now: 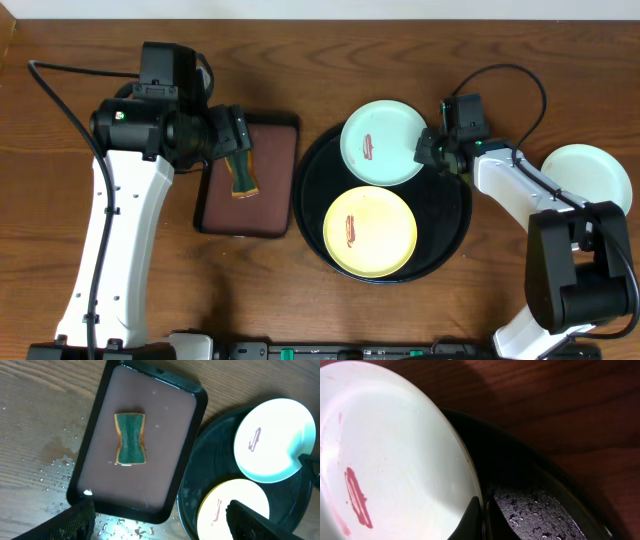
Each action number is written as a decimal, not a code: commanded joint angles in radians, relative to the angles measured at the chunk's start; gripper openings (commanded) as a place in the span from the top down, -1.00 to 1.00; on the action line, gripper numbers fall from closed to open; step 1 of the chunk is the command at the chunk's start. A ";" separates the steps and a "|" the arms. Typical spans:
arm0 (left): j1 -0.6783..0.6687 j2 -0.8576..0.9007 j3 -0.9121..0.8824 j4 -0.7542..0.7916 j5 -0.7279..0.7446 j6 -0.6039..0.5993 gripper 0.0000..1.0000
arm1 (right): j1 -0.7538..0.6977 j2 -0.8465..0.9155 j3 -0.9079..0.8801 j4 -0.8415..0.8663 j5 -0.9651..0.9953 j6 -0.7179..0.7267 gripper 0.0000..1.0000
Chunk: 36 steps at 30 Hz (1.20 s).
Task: Clean dirty plates on tray and stack at the side
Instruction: 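Move the right gripper back to the second pale green plate, then lower the left gripper onto the sponge on the small tray and grasp it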
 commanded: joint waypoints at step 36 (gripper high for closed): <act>0.003 0.613 -0.090 0.181 -0.064 -0.065 0.35 | -0.052 0.001 0.340 -0.502 -0.080 -0.327 0.54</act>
